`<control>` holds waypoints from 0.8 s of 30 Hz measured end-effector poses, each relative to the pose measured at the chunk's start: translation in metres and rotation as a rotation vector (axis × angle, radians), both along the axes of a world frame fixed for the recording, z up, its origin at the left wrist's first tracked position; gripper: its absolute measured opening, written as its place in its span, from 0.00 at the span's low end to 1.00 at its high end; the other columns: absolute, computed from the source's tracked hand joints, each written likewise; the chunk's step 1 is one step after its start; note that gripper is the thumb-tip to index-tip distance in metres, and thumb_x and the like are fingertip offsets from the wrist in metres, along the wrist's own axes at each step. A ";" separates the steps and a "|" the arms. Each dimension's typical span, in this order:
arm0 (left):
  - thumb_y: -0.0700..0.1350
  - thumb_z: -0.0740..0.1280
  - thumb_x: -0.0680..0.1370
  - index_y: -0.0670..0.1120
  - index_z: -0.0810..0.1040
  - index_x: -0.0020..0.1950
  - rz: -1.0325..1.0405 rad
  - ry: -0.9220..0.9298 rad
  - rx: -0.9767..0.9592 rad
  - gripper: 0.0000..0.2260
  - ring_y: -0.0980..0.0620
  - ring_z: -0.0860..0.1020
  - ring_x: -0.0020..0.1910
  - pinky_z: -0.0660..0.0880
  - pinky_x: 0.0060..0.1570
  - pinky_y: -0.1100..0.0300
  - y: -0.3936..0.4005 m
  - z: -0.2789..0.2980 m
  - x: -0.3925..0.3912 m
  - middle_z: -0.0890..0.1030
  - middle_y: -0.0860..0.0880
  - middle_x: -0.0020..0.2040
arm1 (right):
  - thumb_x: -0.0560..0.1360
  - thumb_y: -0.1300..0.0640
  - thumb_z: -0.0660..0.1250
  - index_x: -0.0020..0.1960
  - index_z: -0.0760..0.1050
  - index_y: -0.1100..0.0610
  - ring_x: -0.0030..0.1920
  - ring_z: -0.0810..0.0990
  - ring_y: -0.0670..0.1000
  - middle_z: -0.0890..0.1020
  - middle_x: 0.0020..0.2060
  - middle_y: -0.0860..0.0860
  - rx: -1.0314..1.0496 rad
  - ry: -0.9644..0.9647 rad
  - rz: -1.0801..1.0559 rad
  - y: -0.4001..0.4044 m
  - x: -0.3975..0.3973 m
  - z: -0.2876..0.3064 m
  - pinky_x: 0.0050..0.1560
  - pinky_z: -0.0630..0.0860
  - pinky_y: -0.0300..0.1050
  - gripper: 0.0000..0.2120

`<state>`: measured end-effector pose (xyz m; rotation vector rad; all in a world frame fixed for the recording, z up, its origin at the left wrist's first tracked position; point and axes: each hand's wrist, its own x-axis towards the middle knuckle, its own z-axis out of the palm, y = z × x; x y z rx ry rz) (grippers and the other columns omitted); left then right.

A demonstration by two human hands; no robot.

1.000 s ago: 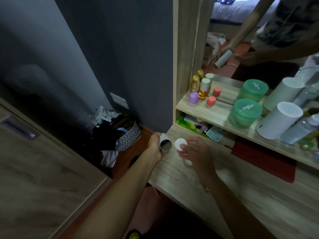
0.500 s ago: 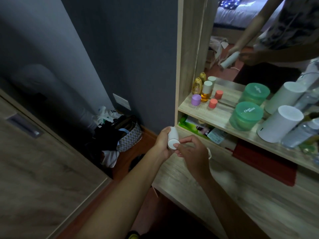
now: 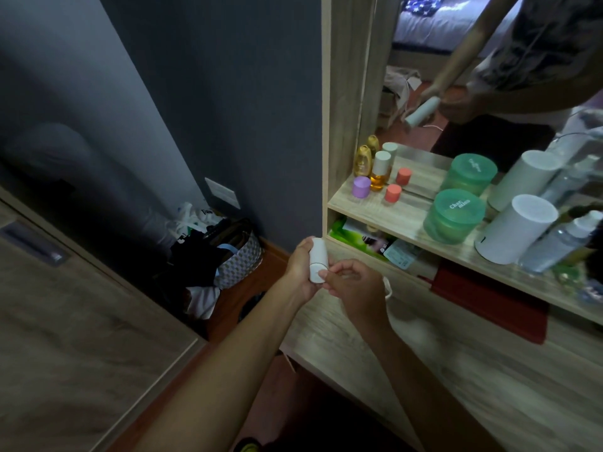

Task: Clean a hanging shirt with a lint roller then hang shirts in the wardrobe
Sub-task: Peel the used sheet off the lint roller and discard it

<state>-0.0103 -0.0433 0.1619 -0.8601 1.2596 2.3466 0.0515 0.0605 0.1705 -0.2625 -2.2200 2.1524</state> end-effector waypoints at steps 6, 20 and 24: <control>0.49 0.56 0.82 0.49 0.75 0.50 -0.031 -0.006 0.024 0.09 0.47 0.75 0.37 0.73 0.35 0.56 -0.007 0.000 0.000 0.75 0.44 0.43 | 0.69 0.60 0.75 0.43 0.78 0.50 0.37 0.85 0.52 0.85 0.40 0.54 -0.011 -0.051 0.044 -0.005 -0.005 -0.003 0.40 0.83 0.52 0.08; 0.54 0.56 0.81 0.41 0.68 0.61 -0.061 -0.064 0.150 0.18 0.50 0.77 0.29 0.74 0.33 0.59 -0.003 0.017 -0.011 0.78 0.42 0.32 | 0.71 0.66 0.72 0.50 0.83 0.63 0.43 0.83 0.47 0.85 0.43 0.56 0.538 0.568 -0.142 -0.004 -0.008 -0.007 0.46 0.74 0.24 0.07; 0.53 0.58 0.80 0.44 0.65 0.73 -0.063 -0.033 0.177 0.23 0.45 0.80 0.33 0.80 0.31 0.55 -0.005 0.012 -0.010 0.77 0.40 0.44 | 0.71 0.62 0.73 0.49 0.84 0.60 0.44 0.82 0.43 0.85 0.43 0.51 0.356 0.376 -0.105 -0.004 -0.010 -0.006 0.43 0.74 0.26 0.07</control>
